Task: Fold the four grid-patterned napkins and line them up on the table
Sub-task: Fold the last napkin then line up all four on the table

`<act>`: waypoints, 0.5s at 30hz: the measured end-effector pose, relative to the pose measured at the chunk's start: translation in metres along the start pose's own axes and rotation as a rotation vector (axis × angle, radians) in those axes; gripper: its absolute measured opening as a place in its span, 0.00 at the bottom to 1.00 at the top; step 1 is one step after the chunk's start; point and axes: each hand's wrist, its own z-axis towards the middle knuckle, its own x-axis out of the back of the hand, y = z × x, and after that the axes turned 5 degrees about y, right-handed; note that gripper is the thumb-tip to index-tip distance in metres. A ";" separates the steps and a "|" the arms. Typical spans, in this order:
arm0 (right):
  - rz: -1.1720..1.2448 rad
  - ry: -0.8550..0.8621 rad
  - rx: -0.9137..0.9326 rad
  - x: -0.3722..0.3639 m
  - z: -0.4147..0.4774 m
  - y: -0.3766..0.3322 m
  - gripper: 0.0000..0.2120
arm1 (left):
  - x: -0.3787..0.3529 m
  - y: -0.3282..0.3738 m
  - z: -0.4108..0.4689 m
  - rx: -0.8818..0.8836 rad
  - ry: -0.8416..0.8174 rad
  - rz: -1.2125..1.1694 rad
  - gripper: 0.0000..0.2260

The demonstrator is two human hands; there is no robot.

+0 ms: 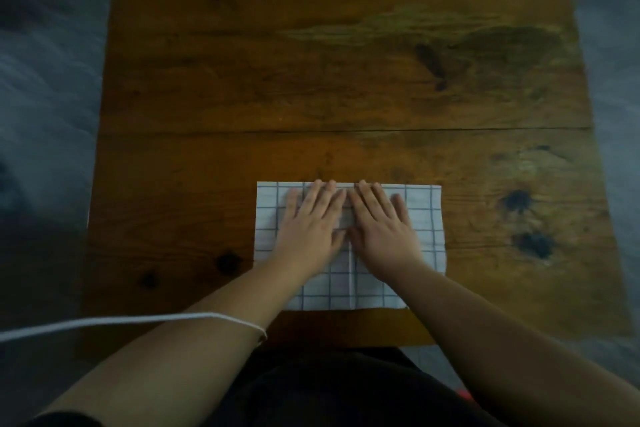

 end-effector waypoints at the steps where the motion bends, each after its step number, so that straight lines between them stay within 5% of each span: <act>1: -0.001 0.003 0.005 0.002 -0.002 0.006 0.29 | 0.000 -0.005 -0.001 0.009 0.008 0.003 0.30; 9: -0.020 -0.005 -0.270 0.024 -0.028 0.079 0.30 | -0.001 -0.070 -0.029 0.146 0.002 -0.006 0.31; 15: 0.013 0.044 -0.241 0.031 -0.026 0.047 0.32 | 0.013 -0.044 -0.029 0.180 0.034 -0.061 0.34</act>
